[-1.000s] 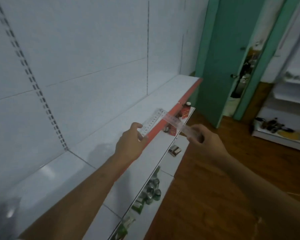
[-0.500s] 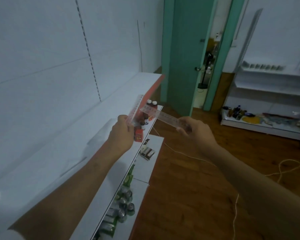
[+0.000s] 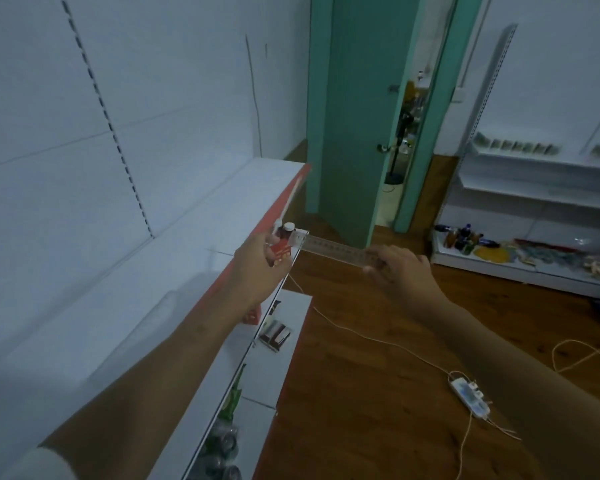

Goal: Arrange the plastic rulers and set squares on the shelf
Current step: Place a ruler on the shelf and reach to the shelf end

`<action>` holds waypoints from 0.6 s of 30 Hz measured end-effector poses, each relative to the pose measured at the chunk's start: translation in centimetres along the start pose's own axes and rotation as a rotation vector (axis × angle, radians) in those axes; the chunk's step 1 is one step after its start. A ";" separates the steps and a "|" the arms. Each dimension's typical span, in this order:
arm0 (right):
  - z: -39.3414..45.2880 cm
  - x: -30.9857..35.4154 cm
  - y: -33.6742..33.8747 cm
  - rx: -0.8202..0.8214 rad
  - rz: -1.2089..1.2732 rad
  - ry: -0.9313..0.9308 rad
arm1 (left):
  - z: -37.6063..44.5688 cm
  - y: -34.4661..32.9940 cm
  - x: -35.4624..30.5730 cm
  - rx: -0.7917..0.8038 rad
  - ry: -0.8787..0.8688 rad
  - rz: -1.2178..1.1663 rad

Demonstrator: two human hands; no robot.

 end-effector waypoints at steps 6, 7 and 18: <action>8.5 -1.5 -1.9 0.044 0.027 0.182 | 4.9 -0.9 -0.6 -0.024 -0.066 0.111; 9.9 -1.3 -2.3 0.063 0.049 0.225 | 5.7 -0.6 -0.1 -0.051 -0.038 0.127; 19.0 10.4 -10.5 0.358 0.263 0.778 | 1.7 7.3 8.2 -0.341 0.293 0.381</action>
Point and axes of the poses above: each hand's wrist, its own z-axis towards the middle knuckle, its own y-axis out of the back of the hand, x = y × z, the point moved 6 cm from there along z, towards the middle knuckle, and after that the axes turned 5 degrees about x, right-handed, at the moved point
